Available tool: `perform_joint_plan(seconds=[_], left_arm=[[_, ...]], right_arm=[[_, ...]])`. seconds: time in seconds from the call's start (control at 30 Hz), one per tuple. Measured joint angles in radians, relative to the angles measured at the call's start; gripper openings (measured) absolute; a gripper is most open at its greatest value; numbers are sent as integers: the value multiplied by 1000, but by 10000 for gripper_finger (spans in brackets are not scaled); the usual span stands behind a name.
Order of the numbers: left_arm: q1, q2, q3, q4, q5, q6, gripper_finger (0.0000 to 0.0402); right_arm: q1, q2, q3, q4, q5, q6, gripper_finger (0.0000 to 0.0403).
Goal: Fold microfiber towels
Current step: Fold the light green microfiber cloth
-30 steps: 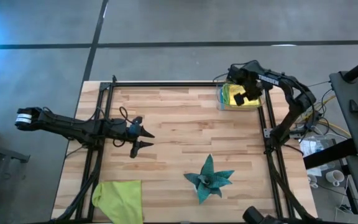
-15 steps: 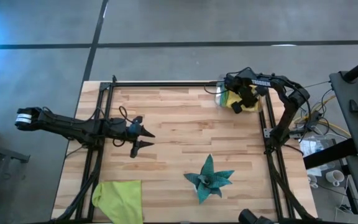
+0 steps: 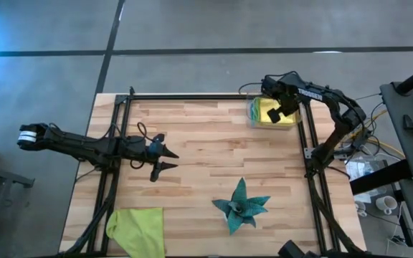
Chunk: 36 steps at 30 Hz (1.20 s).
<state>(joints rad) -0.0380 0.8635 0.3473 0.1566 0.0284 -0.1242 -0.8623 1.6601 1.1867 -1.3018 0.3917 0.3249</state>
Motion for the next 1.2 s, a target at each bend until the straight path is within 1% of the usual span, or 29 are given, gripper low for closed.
perform_joint_plan(seconds=[0.17,0.3,0.4,0.47,0.5,0.6,0.67,0.73,0.8,0.87,0.93,1.03,1.1,1.2], left_arm=[[0,0,0,0,-11,0,157],[0,0,0,4,-48,19,157],[0,5,-4,64,-93,34,157],[0,10,-4,94,-93,34,157],[-3,13,-3,100,-85,34,157],[-19,20,20,86,-11,26,157],[-43,24,44,75,18,18,157],[-75,27,84,18,26,-17,157],[-116,31,143,-101,26,-69,157],[-159,41,207,-251,24,-159,157],[-210,58,280,-412,23,-283,157],[-315,95,378,-633,30,-470,157],[-392,126,410,-710,64,-586,157],[-509,166,414,-707,116,-757,157]], right_arm=[[38,-102,35,23,13,4,9],[122,-211,36,134,12,-13,8],[210,-302,11,299,12,-38,9],[288,-361,-21,445,12,-67,9],[329,-389,-40,521,10,-91,9],[457,-453,-95,729,-1,-164,9],[538,-474,-120,822,-3,-198,9],[606,-475,-125,863,-4,-219,9],[664,-465,-123,869,-5,-236,9],[711,-445,-112,866,-4,-253,9],[753,-424,-103,864,-3,-256,9],[803,-394,-94,871,-2,-241,9],[825,-376,-94,870,-2,-223,9],[847,-352,-94,871,2,-206,9]])
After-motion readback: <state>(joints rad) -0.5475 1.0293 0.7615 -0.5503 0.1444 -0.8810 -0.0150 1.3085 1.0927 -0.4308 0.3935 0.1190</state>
